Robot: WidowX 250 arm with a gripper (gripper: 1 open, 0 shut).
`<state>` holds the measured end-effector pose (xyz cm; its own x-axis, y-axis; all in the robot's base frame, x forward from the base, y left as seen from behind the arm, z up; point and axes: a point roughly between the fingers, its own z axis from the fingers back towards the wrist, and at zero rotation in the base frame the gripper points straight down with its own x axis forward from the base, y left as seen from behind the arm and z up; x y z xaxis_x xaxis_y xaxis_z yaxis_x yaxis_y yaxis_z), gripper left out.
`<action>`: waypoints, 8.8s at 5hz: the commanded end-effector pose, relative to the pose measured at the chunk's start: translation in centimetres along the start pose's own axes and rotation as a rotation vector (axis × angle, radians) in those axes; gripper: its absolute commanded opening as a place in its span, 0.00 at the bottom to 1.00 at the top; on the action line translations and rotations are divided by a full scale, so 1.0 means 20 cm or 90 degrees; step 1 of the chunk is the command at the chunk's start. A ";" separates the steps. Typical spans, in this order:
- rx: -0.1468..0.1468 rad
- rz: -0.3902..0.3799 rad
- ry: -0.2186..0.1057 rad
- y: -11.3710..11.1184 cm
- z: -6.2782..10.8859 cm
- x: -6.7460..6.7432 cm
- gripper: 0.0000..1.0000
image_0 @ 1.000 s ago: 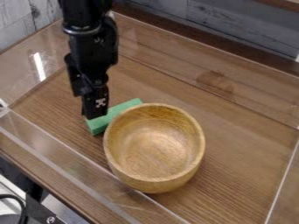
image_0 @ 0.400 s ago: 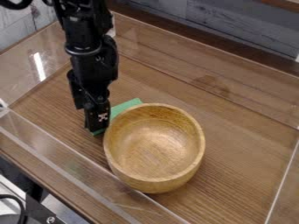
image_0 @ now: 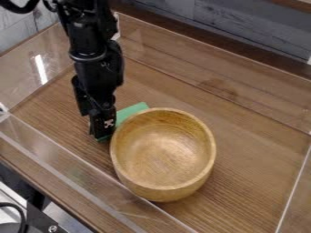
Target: Put the green block in the brown bowl
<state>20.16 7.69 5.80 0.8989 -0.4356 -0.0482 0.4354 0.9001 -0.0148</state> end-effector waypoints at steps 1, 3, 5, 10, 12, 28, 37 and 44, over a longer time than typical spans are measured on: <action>0.009 0.009 -0.017 0.03 0.02 0.01 1.00; 0.002 0.013 -0.024 0.04 0.01 0.03 1.00; -0.007 0.021 -0.031 0.05 0.01 0.04 1.00; -0.012 0.022 -0.036 0.07 0.00 0.09 0.00; -0.013 0.017 -0.037 0.08 0.00 0.10 1.00; -0.019 -0.008 -0.051 0.10 -0.09 0.17 1.00; -0.007 -0.011 -0.045 0.14 -0.05 0.21 0.00; 0.014 -0.038 -0.050 0.14 0.03 0.27 0.00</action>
<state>25.08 7.61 4.03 0.8760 -0.4818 -0.0235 0.4801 0.8756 -0.0536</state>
